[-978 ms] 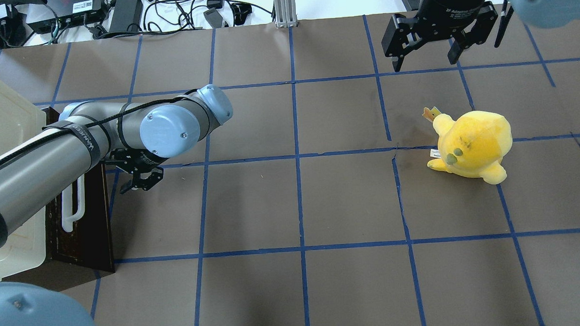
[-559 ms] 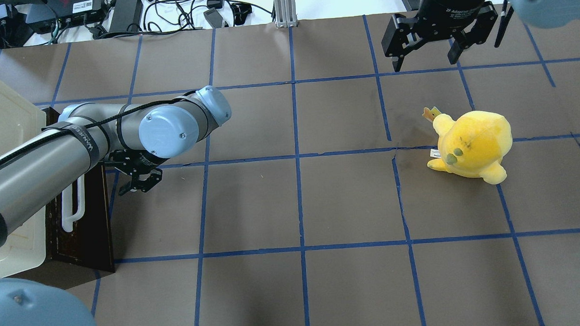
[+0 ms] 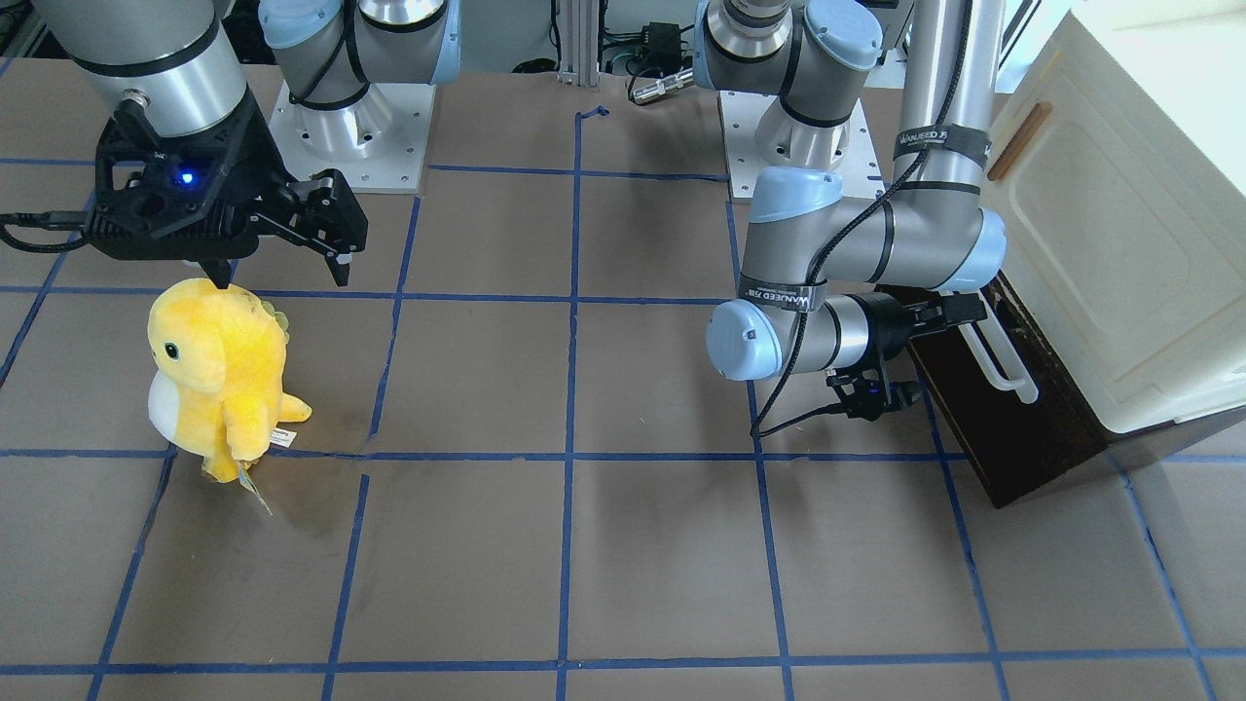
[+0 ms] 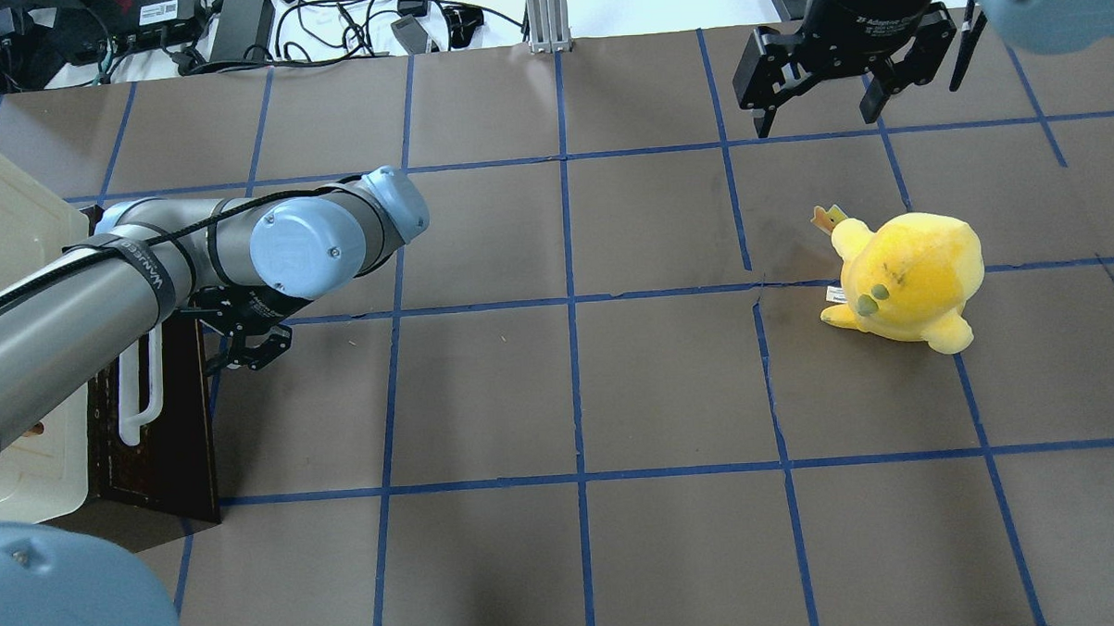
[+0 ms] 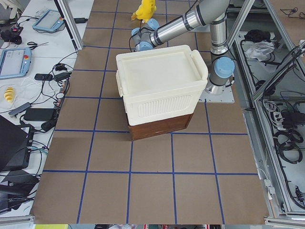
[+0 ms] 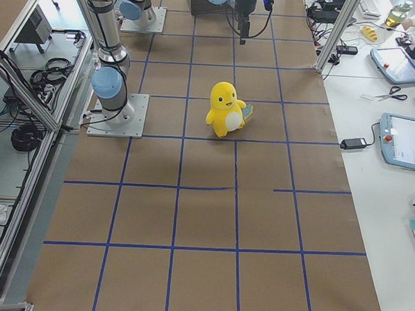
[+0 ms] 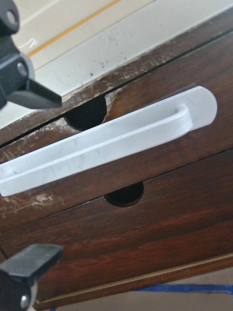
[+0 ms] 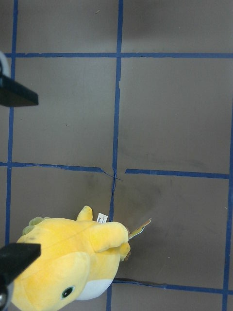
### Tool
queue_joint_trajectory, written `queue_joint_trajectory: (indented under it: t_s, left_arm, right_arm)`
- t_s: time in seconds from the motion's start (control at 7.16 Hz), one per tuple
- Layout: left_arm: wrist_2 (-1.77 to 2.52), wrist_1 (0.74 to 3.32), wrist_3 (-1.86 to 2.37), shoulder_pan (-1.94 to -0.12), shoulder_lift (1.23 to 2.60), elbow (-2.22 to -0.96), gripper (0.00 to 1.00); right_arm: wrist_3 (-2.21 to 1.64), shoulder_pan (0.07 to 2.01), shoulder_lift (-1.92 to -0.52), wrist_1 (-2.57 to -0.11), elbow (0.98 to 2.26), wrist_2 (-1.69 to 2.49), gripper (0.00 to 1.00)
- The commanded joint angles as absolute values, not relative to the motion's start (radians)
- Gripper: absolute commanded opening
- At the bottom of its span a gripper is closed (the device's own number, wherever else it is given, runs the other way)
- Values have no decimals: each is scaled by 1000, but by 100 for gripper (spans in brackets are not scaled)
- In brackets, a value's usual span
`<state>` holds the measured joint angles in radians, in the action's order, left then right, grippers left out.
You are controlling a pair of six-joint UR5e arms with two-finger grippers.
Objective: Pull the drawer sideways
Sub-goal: 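Align the left gripper on the white handle and close on it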
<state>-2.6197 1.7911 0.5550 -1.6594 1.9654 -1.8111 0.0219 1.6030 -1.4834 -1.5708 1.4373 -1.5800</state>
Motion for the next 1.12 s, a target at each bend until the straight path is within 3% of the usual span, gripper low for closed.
queue_joint_trajectory:
  t_s: [0.0, 0.14, 0.56, 0.84, 0.98]
  left_arm:
    - [-2657, 1793, 557, -1652, 1968, -1813, 91]
    - [-2658, 1793, 557, -1631, 1968, -1822, 80]
    - [-2666, 1793, 574, -1626, 1971, -1830, 75]
    - [-2665, 1793, 603, -1626, 1976, -1830, 42]
    - [-2665, 1793, 603, -1626, 1976, -1830, 36]
  right_arm:
    - [21, 1603, -1483, -1571, 1437, -1580, 100]
    - [21, 1603, -1483, -1571, 1437, -1580, 100]
    - [21, 1603, -1483, -1571, 1437, -1580, 100]
    - [21, 1603, -1483, -1571, 1437, -1580, 100]
    - [21, 1603, -1483, -1571, 1437, -1580, 100]
